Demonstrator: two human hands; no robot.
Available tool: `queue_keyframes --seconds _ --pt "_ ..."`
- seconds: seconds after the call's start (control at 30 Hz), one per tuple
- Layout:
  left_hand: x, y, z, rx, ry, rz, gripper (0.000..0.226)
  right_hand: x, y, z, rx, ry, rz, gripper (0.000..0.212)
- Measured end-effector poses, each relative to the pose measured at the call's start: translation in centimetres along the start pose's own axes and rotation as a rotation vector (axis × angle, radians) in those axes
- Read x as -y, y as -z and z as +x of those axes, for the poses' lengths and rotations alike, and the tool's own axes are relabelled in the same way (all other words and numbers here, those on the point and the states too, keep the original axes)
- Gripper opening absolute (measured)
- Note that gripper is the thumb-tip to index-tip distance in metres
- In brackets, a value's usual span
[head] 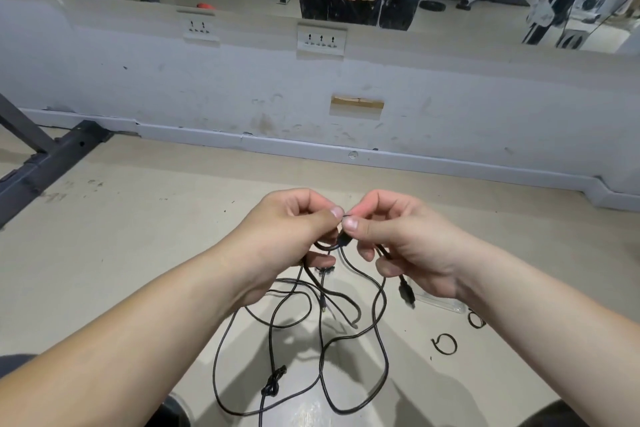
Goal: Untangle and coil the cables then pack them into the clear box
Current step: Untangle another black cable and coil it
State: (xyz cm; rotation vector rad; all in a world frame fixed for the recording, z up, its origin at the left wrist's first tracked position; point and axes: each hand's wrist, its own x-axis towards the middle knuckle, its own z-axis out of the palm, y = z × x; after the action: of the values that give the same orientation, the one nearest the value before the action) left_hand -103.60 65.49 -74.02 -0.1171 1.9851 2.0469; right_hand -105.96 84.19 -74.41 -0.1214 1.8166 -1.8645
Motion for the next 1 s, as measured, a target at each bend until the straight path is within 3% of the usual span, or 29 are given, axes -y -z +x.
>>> queue_keyframes --seconds 0.17,0.37,0.47,0.63,0.77,0.93,1.0 --pt "0.0 0.3 0.7 0.001 0.108 -0.171 0.020 0.1 -0.3 0.1 0.076 0.057 0.060 0.014" --pt "-0.1 1.8 2.6 -0.391 0.092 -0.425 0.013 0.0 -0.6 0.5 0.096 0.025 0.228 0.012" --pt "0.2 2.1 2.5 -0.351 0.103 -0.268 0.015 0.1 -0.5 0.5 0.054 0.036 0.279 0.007" --pt "0.3 1.3 1.6 -0.258 0.095 -0.059 0.024 0.4 -0.4 1.0 -0.146 -0.027 0.267 0.020" --pt "1.4 1.3 1.5 -0.306 -0.117 0.484 0.017 -0.4 -0.5 1.3 -0.345 -0.070 0.048 0.014" --pt "1.7 1.2 1.3 -0.161 -0.262 0.962 0.004 -0.2 0.2 2.0 -0.496 -0.049 0.071 0.012" --pt "1.9 1.1 1.1 -0.153 -0.319 1.117 0.016 -0.5 0.2 2.4 -0.566 -0.024 0.001 0.009"
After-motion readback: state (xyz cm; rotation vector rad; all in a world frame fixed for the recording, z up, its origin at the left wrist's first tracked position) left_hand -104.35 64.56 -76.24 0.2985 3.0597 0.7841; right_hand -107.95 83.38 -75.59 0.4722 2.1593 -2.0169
